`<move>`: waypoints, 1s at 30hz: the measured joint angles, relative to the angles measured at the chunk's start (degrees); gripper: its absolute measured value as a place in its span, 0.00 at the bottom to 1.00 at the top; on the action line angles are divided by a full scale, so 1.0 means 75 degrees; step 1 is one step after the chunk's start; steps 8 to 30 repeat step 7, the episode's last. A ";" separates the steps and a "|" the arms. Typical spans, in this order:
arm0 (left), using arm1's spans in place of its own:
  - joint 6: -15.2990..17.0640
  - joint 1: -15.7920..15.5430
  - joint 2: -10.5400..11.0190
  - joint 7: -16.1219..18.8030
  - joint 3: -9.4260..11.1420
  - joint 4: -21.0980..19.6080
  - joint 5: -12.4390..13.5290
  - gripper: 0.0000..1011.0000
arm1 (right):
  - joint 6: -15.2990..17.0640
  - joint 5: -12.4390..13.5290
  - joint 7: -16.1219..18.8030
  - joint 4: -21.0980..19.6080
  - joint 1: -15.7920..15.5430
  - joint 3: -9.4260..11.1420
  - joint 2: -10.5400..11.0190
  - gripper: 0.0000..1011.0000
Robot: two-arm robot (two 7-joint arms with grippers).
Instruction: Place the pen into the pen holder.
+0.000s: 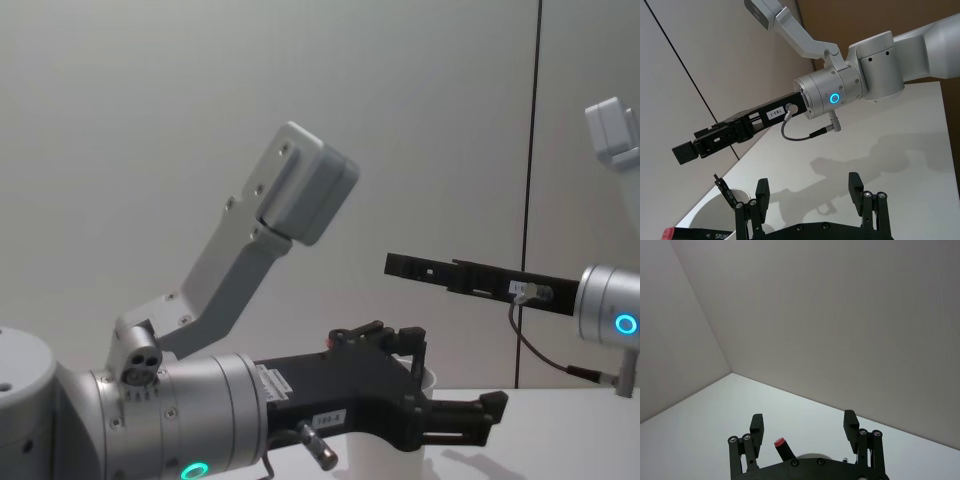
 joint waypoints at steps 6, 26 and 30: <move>0.0000 0.0000 0.0000 0.0000 0.0000 0.0000 0.0000 0.99 | 0.0000 0.0004 -0.0005 -0.0006 -0.0005 -0.0004 0.0000 0.99; 0.0000 0.0000 0.0000 0.0000 0.0000 0.0000 0.0000 0.99 | 0.0000 0.0005 -0.0007 -0.0007 -0.0006 -0.0004 0.0000 0.99; 0.0000 0.0000 0.0000 0.0000 0.0000 0.0000 0.0000 0.99 | 0.0000 0.0005 -0.0007 -0.0007 -0.0006 -0.0004 0.0000 0.99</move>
